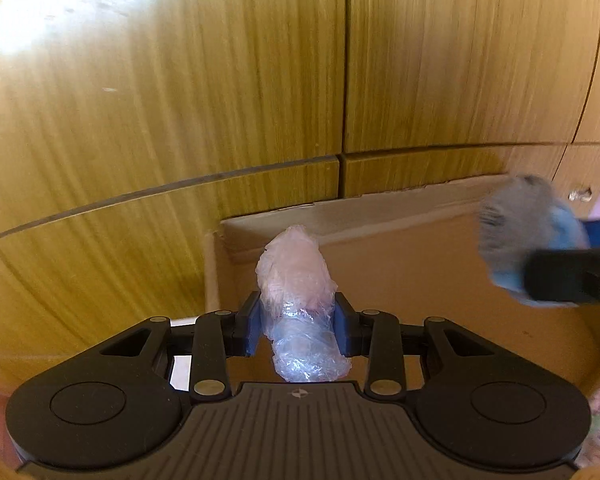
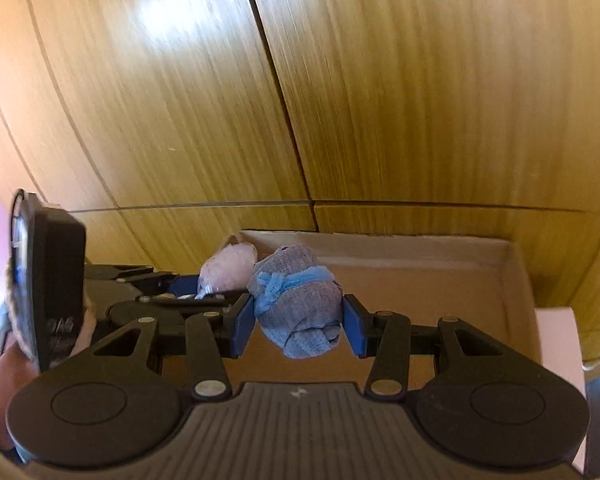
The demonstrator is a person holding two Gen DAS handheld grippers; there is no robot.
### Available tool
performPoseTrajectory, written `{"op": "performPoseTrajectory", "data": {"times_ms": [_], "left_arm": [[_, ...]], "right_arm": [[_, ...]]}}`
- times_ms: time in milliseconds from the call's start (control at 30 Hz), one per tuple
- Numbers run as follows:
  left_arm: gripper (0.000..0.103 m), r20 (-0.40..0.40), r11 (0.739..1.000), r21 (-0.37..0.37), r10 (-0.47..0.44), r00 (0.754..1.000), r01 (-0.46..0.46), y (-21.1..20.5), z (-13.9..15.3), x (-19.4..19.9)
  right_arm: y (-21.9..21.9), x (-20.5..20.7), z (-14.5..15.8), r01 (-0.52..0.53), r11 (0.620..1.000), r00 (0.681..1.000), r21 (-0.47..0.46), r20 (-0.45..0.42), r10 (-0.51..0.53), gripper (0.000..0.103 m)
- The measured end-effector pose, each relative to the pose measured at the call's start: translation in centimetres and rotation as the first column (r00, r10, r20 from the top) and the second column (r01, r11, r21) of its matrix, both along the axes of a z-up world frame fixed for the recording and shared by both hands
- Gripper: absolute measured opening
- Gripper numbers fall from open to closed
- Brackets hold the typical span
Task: Organize objects
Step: 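Carry both bundles into the cardboard box and open the left tool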
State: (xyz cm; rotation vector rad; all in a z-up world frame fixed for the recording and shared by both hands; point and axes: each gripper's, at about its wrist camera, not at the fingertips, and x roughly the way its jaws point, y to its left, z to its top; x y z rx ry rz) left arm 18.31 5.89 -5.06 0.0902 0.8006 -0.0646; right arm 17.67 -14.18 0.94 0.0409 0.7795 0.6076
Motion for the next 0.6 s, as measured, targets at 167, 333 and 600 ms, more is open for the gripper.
{"op": "performPoseTrajectory", "data": {"times_ms": [167,333,600], "left_arm": [[0.043,-0.046,1.000,0.029,-0.005,0.999,0.007,-0.1,-1.7,3.0],[0.046,-0.077,0.999,0.041,0.014,0.997,-0.011,0.2,-2.2,4.4],[0.068,-0.055,0.998,0.058,-0.019,0.998,0.022,0.1,-1.9,3.4]], "right_arm": [[1.6,4.2,-2.3,0.014,1.000,0.996,0.006,-0.089,-0.013,0.043],[2.3,6.3,-3.7,0.023,1.000,0.991,0.001,-0.134,-0.022,0.043],[2.8,7.6,-4.5,0.026,1.000,0.988,-0.012,-0.154,-0.027,0.043]]}}
